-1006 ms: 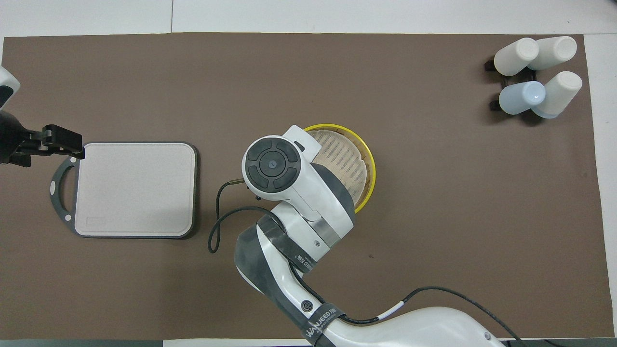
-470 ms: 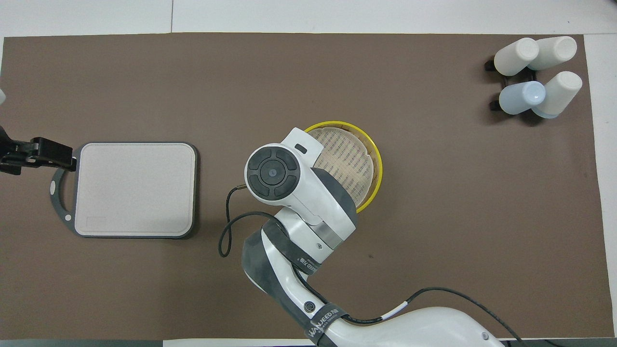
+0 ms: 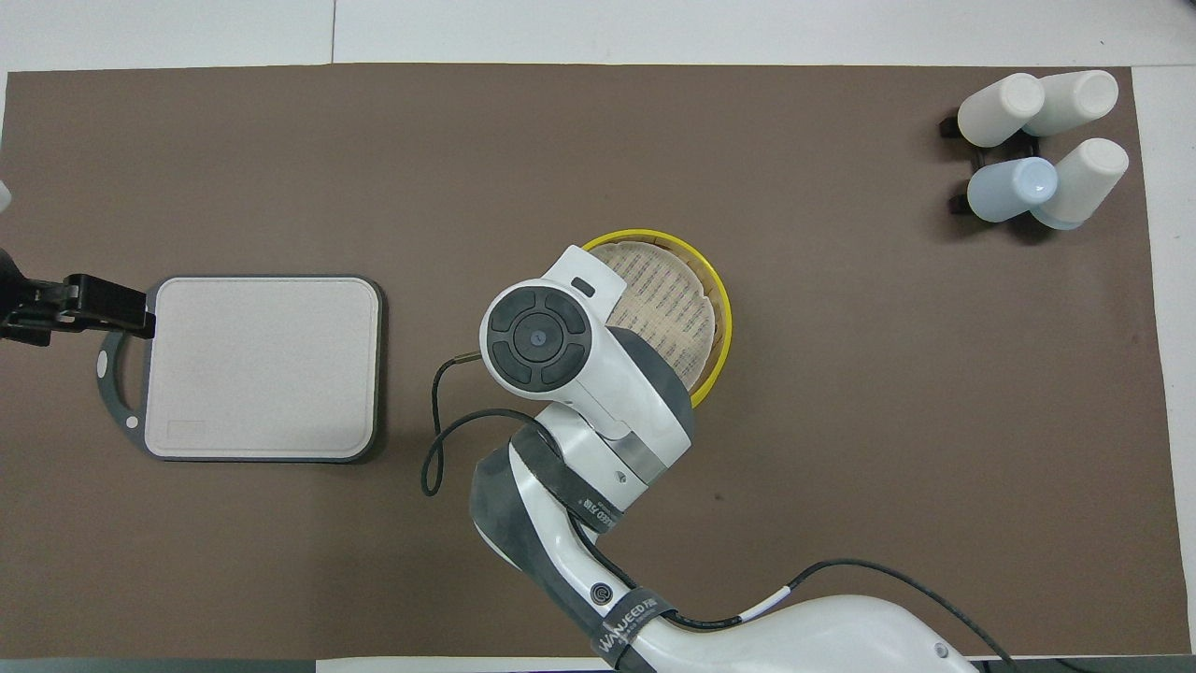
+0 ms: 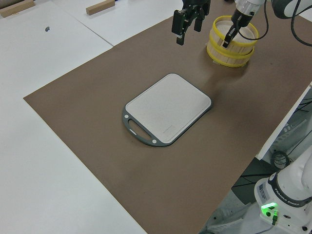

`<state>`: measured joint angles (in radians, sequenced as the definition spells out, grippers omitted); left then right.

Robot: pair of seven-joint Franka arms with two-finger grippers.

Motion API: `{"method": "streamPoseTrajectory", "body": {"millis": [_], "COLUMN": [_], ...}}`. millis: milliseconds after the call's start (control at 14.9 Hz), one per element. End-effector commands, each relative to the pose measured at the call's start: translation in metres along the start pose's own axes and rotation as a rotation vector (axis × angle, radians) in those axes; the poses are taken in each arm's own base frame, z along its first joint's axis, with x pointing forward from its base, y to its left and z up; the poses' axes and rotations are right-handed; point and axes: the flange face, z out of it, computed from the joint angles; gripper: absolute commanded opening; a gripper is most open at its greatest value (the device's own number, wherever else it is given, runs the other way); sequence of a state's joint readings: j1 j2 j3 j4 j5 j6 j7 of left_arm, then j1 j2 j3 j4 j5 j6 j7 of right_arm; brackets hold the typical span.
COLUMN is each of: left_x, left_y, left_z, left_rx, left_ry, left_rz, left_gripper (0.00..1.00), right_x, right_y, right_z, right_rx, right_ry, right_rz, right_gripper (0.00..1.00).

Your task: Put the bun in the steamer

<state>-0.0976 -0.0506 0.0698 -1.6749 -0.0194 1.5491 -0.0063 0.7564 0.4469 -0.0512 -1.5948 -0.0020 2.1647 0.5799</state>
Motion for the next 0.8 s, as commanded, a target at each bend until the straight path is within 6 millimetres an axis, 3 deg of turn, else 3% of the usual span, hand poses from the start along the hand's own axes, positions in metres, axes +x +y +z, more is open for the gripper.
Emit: {"method": "streamPoseTrajectory", "body": {"millis": [0, 201, 738], "left_x": [-0.003, -0.003, -0.002], "left_y": [-0.002, -0.002, -0.003], "left_z": [-0.002, -0.003, -0.004], "left_rx": [-0.018, -0.016, -0.008], "left_ry": [0.034, 0.036, 0.039], "left_rz": [0.015, 0.032, 0.037], "left_gripper": [1.00, 1.00, 1.00], "right_x": [-0.011, -0.022, -0.025], "right_y": [0.003, 0.008, 0.008], "right_z": [0.010, 0.017, 0.020], "right_rx": [0.030, 0.019, 0.022], "right_ry": [0.002, -0.016, -0.020], "right_rz": [0.019, 0.017, 0.072], "right_gripper": [0.00, 0.00, 0.00]}}
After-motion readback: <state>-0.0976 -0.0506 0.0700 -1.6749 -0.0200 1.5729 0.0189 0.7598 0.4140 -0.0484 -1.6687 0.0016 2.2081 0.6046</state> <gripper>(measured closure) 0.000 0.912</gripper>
